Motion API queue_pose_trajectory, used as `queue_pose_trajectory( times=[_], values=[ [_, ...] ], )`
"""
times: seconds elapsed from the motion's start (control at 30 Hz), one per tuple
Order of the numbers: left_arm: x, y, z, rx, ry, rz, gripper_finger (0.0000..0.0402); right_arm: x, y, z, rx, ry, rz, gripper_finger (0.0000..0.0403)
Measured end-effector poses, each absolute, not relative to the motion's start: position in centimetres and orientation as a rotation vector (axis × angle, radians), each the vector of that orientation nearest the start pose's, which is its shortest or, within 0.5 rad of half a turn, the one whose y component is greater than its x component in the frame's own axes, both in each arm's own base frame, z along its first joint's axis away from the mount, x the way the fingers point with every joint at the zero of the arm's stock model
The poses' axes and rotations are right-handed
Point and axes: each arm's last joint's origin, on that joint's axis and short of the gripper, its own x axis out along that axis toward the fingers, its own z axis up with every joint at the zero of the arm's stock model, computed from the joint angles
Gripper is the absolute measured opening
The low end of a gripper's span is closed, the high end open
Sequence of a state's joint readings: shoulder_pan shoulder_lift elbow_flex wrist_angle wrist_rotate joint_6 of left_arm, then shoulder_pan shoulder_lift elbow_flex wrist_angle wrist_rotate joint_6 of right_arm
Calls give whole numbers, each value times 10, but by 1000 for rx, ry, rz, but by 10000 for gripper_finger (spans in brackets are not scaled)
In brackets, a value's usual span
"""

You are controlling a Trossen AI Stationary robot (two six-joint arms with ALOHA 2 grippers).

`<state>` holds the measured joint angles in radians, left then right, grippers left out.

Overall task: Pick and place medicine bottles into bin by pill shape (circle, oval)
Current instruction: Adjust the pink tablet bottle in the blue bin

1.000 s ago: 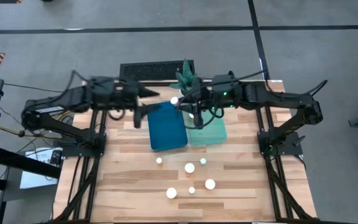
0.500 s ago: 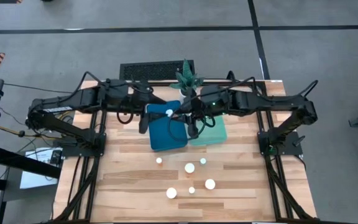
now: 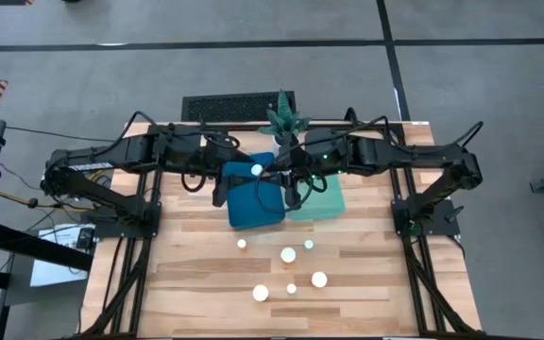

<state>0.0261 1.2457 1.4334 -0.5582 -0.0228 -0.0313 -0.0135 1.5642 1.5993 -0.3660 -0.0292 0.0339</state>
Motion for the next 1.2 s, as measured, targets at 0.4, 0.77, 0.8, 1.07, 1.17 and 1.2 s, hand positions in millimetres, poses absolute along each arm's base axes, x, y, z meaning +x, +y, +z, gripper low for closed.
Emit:
queue_pose_trajectory(
  times=[0.4, 0.77, 0.8, 1.07, 1.17, 1.2],
  values=[
    [270, 7, 413, -26, 409, 34, 226, 357, -4, 398, 43, 357, 9, 102],
    [269, 7, 414, -27, 402, 35, 224, 356, -4, 396, 43, 383, 9, 102],
    [269, 7, 414, -27, 402, 35, 220, 356, -4, 396, 43, 385, 9, 102],
    [269, 7, 413, -30, 410, 26, 170, 356, -4, 396, 42, 386, 10, 102],
    [271, 7, 411, -35, 421, 18, 159, 356, -4, 396, 42, 386, 11, 102],
    [271, 7, 411, -36, 420, 17, 157, 356, -4, 396, 42, 385, 11, 102]
  ],
)
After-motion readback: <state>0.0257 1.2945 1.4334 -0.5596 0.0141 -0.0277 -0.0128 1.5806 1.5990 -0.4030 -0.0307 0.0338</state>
